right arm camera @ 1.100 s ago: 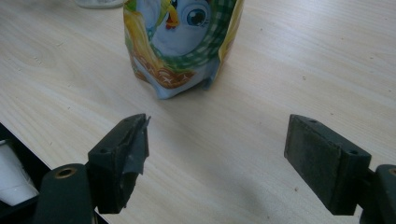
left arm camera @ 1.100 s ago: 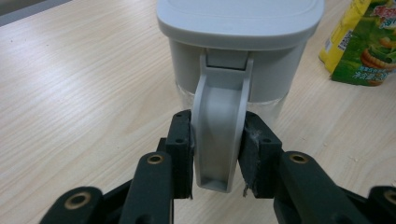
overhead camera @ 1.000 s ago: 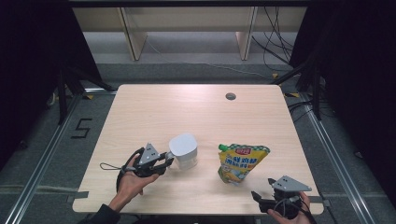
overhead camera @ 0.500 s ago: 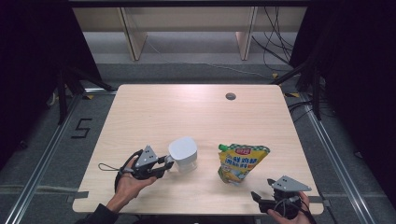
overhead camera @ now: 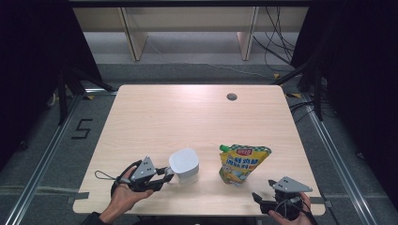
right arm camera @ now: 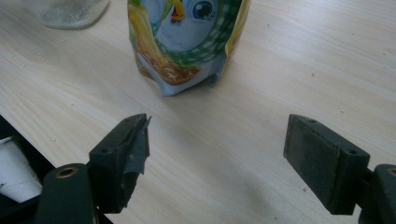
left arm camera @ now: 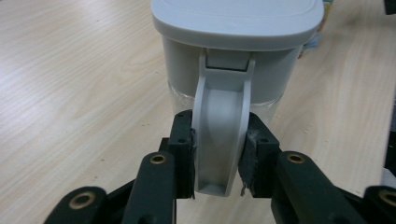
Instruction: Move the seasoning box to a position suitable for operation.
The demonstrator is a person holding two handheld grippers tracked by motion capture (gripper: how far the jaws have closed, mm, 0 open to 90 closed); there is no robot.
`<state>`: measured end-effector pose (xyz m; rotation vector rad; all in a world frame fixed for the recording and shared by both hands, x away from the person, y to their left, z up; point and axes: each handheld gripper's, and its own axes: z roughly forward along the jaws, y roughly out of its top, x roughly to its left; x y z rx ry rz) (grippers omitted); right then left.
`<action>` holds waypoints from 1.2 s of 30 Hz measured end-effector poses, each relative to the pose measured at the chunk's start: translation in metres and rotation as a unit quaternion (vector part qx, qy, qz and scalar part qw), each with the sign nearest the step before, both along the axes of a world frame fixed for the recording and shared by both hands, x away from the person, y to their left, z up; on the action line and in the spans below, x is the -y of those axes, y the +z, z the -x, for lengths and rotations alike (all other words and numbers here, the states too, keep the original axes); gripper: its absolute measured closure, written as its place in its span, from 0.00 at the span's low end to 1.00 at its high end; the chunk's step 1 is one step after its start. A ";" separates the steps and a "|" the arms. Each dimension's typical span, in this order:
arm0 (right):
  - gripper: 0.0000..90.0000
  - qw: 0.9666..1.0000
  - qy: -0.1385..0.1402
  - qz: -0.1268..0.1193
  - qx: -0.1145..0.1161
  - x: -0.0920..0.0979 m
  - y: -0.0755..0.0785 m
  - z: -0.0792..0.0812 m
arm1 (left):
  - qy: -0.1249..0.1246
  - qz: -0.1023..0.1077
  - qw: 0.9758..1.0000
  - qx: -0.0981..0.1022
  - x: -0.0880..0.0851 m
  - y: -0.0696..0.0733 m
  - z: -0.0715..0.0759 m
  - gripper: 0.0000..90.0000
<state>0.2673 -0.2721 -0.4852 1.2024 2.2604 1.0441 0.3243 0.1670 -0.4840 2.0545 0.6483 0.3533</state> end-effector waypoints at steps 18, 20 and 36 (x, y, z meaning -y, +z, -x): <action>0.26 1.000 0.003 -0.012 -0.014 -0.001 -0.001 0.000 | -0.047 0.006 0.999 -0.010 0.007 0.000 0.025 0.76; 0.26 1.000 0.003 -0.007 -0.007 -0.001 -0.001 0.000 | -0.056 0.001 0.998 -0.006 0.006 0.001 0.025 0.76; 0.26 1.000 -0.002 -0.004 -0.013 -0.003 -0.002 0.001 | -0.054 -0.008 0.999 0.000 0.003 0.001 0.014 0.76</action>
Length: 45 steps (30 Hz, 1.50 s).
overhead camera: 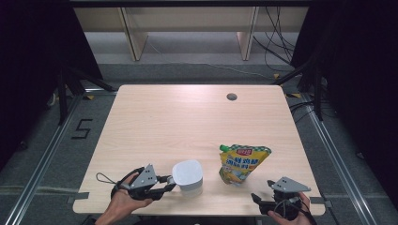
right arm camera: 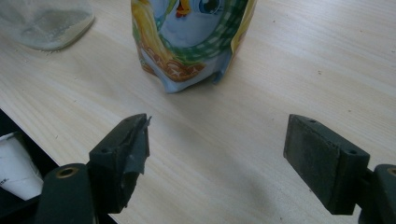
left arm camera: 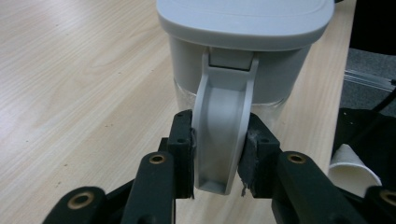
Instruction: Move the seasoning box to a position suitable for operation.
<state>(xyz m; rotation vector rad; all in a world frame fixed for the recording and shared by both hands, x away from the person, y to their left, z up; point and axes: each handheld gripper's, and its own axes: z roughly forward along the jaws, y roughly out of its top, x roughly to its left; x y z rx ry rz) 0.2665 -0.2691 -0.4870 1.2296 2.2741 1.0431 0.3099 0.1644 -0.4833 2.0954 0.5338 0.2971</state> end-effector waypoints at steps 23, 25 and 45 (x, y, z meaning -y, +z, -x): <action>0.26 1.000 0.011 -0.001 0.005 0.002 -0.001 -0.002 | 0.021 0.016 1.000 0.012 0.003 -0.005 -0.002 0.77; 0.26 1.000 0.010 -0.001 0.003 0.002 -0.001 -0.002 | 0.011 0.017 1.000 0.013 0.006 -0.005 -0.001 0.77; 0.26 1.000 0.015 -0.003 0.000 0.001 -0.003 -0.002 | -0.009 0.018 1.000 -0.009 0.009 -0.004 0.008 0.59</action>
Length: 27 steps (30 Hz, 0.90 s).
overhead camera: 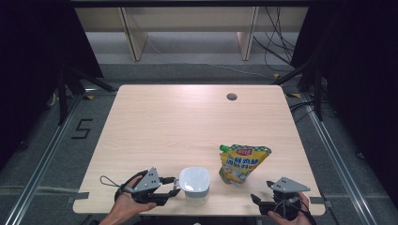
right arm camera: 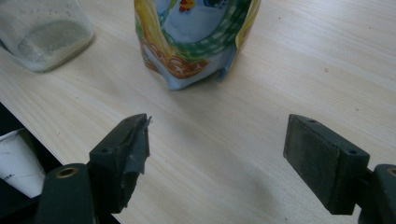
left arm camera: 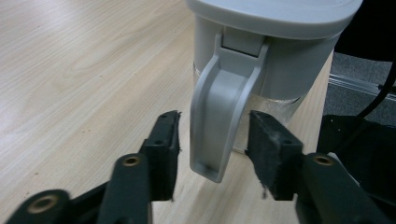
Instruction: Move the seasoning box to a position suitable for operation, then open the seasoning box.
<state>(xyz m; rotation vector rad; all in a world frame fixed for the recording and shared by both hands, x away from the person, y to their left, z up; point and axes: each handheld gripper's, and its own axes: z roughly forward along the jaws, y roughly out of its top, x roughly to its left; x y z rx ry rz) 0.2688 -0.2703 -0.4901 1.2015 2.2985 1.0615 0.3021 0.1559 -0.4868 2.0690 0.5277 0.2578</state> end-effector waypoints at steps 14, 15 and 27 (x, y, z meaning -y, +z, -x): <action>0.26 1.000 0.008 -0.004 -0.002 -0.002 0.000 0.000 | 0.017 0.028 0.999 -0.005 -0.006 0.028 0.008 0.46; 0.26 1.000 0.008 -0.004 -0.002 -0.002 0.000 0.000 | 0.017 0.028 0.999 -0.005 -0.006 0.028 0.008 0.49; 0.24 0.998 0.064 -0.025 0.008 -0.018 0.007 0.006 | 0.028 0.069 0.997 0.010 -0.008 0.054 0.015 0.99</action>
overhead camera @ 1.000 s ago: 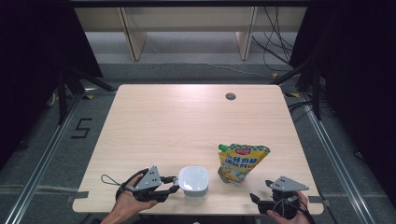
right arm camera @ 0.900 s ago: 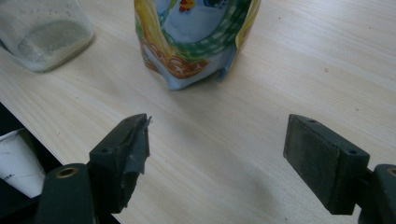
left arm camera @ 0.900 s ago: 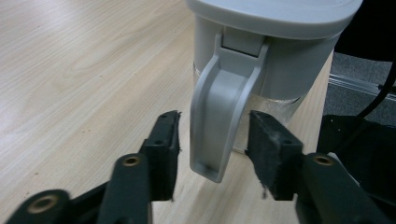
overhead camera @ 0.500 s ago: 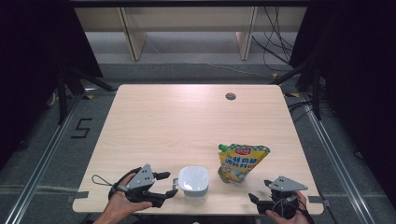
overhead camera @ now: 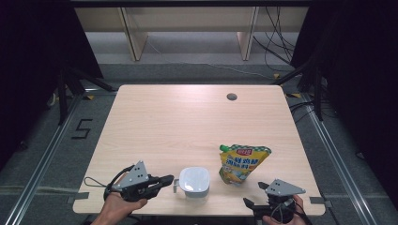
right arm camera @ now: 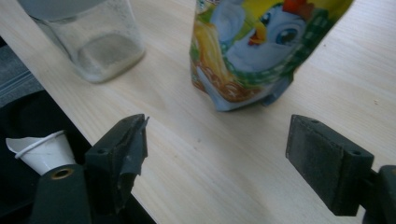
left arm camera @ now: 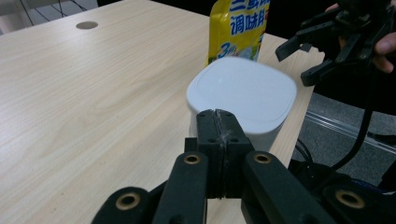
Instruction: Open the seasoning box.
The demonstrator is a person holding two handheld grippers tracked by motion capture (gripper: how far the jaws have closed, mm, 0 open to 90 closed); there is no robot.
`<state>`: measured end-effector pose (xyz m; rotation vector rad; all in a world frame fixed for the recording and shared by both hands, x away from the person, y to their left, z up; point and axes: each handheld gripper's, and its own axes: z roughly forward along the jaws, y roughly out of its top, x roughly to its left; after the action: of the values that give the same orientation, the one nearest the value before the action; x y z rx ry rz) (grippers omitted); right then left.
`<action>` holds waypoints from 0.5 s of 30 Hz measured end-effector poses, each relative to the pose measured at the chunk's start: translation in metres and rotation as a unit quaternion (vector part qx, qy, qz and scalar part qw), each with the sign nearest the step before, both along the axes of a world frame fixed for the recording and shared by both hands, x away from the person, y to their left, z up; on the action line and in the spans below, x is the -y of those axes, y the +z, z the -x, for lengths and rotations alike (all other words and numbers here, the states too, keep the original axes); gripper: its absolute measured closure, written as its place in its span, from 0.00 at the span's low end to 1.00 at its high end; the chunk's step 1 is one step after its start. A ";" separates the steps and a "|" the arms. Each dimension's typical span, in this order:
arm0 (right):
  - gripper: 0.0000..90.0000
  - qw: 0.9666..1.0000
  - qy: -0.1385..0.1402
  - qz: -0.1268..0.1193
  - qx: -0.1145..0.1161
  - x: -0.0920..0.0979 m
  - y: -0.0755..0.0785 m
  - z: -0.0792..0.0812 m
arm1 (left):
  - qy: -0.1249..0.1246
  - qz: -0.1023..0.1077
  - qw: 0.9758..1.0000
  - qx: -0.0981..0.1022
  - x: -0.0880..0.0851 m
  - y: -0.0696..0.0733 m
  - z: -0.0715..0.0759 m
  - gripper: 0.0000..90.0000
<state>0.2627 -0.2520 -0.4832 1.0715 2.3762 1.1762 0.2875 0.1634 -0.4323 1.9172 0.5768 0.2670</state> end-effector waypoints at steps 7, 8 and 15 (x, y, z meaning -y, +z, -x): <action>0.24 1.000 0.006 -0.008 0.013 -0.005 0.001 0.001 | -0.004 0.008 1.000 0.013 0.009 0.019 0.005 0.99; 0.25 1.000 0.010 -0.007 0.009 -0.006 0.002 0.002 | -0.009 0.001 1.000 0.017 0.014 0.023 0.004 0.99; 0.36 1.000 0.022 0.000 0.015 -0.010 0.002 0.003 | -0.015 -0.011 1.000 0.001 0.029 0.017 -0.005 0.99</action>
<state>0.2594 -0.2421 -0.4807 0.9994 2.3891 1.1995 0.2923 0.1343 -0.4158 1.9453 0.5454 0.2573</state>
